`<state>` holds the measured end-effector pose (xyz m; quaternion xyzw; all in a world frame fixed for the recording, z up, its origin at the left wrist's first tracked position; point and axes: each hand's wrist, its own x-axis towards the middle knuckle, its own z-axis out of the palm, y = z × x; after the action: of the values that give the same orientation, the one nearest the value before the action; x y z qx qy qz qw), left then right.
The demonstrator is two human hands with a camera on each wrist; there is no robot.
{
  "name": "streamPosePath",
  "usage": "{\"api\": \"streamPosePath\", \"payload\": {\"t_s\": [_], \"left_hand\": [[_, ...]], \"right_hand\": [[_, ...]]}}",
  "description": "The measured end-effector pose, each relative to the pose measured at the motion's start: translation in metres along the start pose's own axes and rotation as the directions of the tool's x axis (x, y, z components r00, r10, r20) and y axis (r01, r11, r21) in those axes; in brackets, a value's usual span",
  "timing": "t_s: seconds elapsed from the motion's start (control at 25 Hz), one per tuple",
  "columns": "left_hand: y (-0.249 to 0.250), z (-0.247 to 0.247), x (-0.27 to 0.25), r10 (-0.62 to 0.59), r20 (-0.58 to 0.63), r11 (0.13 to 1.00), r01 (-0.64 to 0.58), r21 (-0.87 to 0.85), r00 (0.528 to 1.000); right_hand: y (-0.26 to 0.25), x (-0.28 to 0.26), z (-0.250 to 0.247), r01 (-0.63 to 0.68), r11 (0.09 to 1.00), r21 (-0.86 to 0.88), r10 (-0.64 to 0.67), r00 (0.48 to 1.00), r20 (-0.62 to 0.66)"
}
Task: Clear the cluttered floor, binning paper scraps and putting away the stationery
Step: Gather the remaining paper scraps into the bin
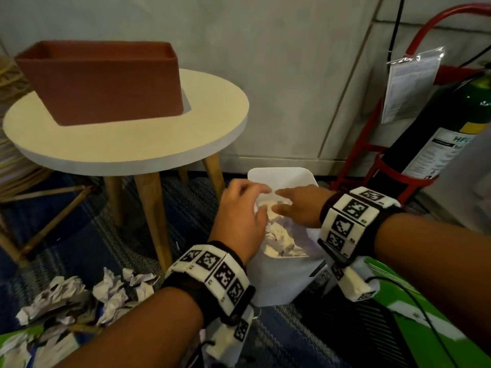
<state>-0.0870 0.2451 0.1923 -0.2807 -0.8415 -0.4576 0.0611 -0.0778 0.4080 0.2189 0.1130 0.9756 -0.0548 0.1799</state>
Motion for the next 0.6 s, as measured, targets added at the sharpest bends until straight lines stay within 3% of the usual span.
{"api": "streamPosePath", "payload": {"t_s": [0.12,0.2,0.24,0.4,0.52,0.6], "left_hand": [[-0.013,-0.008,0.013,-0.219,0.115,0.927,0.17,0.335,0.969],[-0.023,-0.006,0.019,-0.369,0.259,0.891,0.261,0.371,0.893],[-0.029,-0.004,0.02,-0.386,0.296,0.899,0.283,0.335,0.874],[-0.026,-0.002,0.017,-0.277,0.256,0.927,0.187,0.326,0.926],[-0.007,0.0,0.024,-0.119,0.195,0.96,0.062,0.272,0.974],[0.002,0.004,0.029,-0.074,0.271,0.97,0.007,0.242,0.96]], "right_hand": [[0.018,-0.02,-0.008,0.034,0.993,0.111,-0.016,0.986,-0.164],[0.029,-0.028,-0.006,0.036,0.998,0.06,-0.017,0.959,-0.284],[0.034,-0.029,-0.004,0.012,1.0,0.012,-0.008,0.955,-0.295],[0.046,-0.028,0.009,-0.123,0.992,-0.038,0.116,0.981,-0.153],[0.048,-0.031,0.011,-0.128,0.991,-0.042,0.117,0.973,-0.2],[0.048,-0.034,0.01,-0.108,0.993,-0.053,0.096,0.976,-0.196]]}}
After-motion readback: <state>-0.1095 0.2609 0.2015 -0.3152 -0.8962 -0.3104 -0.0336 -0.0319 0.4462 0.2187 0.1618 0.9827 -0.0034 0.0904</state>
